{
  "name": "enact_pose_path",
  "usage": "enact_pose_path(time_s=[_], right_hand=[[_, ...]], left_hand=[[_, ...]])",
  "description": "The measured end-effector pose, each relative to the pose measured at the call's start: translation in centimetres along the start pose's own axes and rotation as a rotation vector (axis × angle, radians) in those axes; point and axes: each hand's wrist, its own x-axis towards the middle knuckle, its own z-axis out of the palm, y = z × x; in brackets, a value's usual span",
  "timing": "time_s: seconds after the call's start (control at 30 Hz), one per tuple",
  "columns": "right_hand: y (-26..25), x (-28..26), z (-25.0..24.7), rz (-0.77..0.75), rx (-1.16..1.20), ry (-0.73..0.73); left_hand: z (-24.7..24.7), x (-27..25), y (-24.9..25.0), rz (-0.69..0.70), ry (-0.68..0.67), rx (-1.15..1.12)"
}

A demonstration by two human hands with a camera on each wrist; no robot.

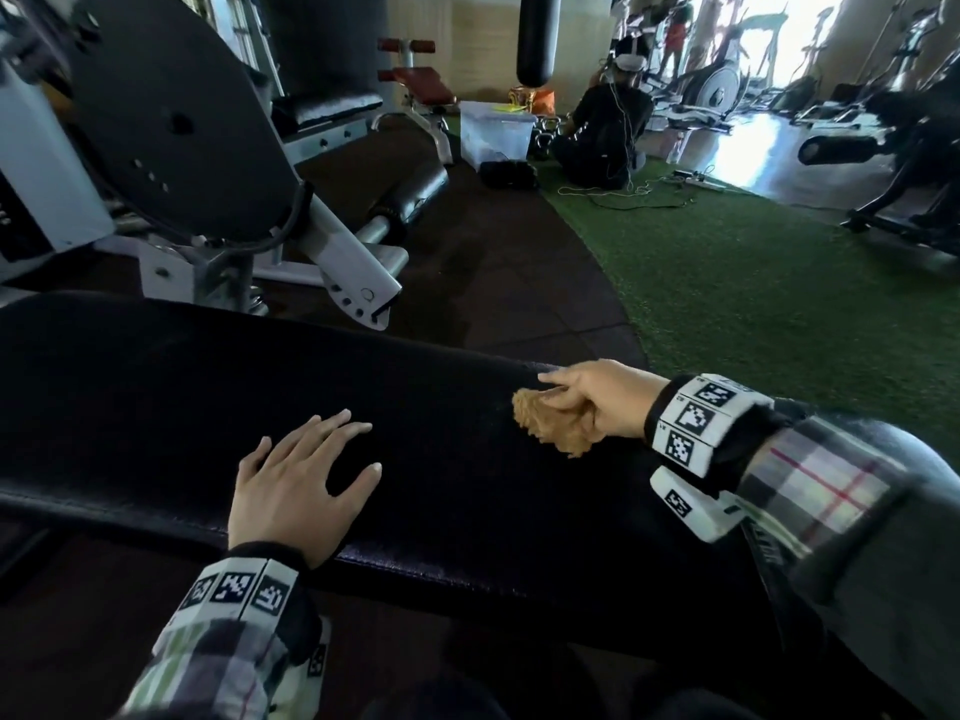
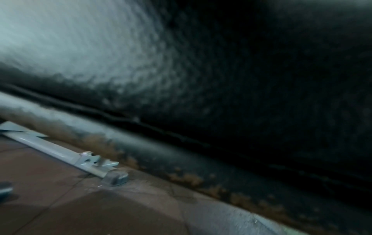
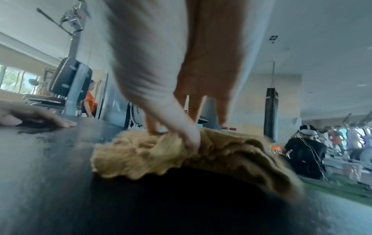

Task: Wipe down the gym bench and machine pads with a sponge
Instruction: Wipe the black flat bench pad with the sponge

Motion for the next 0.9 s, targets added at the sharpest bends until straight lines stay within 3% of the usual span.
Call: enact_pose_path(time_s=[0.13,0.2,0.23,0.3,0.37,0.47,0.6,0.7,0.8,0.9], right_hand=[[0.2,0.2,0.3,0.015,-0.06,0.199],[-0.3,0.5,0.7,0.134,-0.029,0.359],[-0.8,0.7,0.8,0.225,-0.021,0.371],[-1.8,0.9,0.7,0.458,-0.043,0.229],[-2.4,1.2,1.2,0.543,-0.01,0.125],[-2.2,2.3,1.5,0.495,0.131,0.128],[-2.0,3.4,1.4,0.273,0.146,0.072],[-2.7,4.6,2.2,0.315,0.154,0.089],[-4.1,5.0,2.0,0.461,0.165,0.049],[-4.2,5.0,2.5,0.466,0.256,0.175]], left_hand=[[-0.1,-0.1,0.1,-0.011,-0.022,0.021],[-0.1,-0.1,0.3,-0.019,-0.031,0.021],[-0.1,-0.2,0.3,-0.024,-0.044,0.021],[0.0,-0.2,0.3,-0.03,-0.087,0.021],[-0.4,-0.1,0.0,-0.03,-0.16,-0.024],[-2.0,0.3,-2.3,-0.057,-0.162,-0.145],[-4.5,1.8,-8.5,-0.11,-0.106,-0.031],[-5.7,3.0,-13.4,-0.128,-0.118,0.04],[-6.3,4.3,-17.2,-0.11,-0.155,0.06],[-6.0,4.6,-18.8,-0.021,-0.15,0.062]])
